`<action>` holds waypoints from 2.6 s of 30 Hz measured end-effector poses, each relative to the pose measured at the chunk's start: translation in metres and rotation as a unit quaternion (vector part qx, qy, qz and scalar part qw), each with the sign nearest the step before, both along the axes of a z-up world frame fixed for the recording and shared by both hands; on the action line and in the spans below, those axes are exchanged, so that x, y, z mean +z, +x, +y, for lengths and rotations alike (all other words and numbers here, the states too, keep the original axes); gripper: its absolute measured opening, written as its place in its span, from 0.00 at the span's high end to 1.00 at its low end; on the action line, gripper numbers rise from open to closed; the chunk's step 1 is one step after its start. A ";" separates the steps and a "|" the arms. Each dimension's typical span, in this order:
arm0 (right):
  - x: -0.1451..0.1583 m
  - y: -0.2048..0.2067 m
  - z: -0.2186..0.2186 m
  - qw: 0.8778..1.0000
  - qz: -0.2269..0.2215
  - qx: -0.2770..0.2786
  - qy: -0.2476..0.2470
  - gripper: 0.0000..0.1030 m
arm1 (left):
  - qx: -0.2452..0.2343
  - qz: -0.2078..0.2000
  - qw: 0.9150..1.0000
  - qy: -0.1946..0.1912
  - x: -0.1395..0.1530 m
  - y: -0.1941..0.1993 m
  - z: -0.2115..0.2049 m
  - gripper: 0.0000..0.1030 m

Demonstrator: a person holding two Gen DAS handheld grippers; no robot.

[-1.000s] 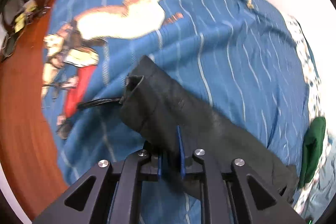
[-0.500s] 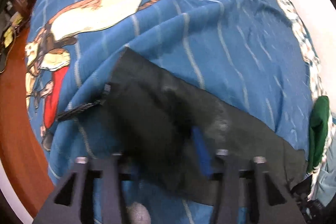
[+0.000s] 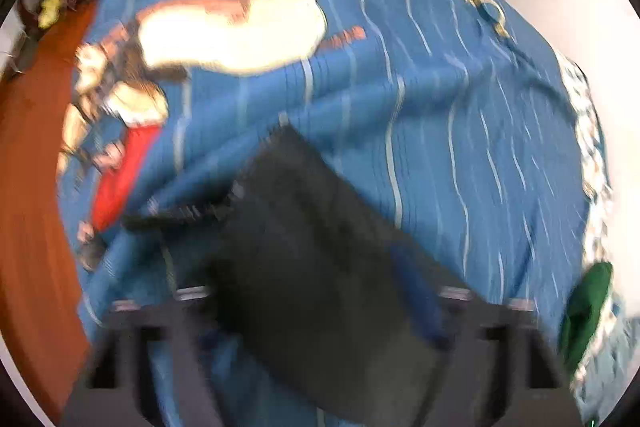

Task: Fold large clothes

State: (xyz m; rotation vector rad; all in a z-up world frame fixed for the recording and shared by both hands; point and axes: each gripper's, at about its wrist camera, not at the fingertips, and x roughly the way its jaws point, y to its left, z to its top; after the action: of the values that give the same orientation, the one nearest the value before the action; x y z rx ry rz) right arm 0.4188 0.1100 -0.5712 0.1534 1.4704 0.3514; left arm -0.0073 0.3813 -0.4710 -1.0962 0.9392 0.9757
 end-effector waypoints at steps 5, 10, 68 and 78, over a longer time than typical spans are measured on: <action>0.029 -0.023 -0.035 0.984 -0.066 -0.004 -0.167 0.16 | -0.055 0.024 0.994 0.088 0.043 0.031 -0.004 0.90; 0.020 -0.022 -0.075 0.972 -0.054 -0.019 -0.230 0.16 | -0.161 0.033 0.961 0.224 0.117 0.070 -0.045 0.91; -0.052 0.056 -0.433 0.981 0.135 -0.142 0.002 0.82 | -0.436 0.181 0.874 0.114 -0.005 0.179 -0.328 0.04; -0.065 -0.007 -0.372 0.990 0.143 -0.002 -0.016 0.52 | -0.450 0.291 0.818 0.212 -0.040 0.163 -0.356 0.03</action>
State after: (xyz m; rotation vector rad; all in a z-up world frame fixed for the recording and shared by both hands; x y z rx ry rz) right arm 0.4115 -0.2617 -0.6360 0.1857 1.7577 0.3114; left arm 0.1559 0.0249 -0.5111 0.1176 1.4480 0.6417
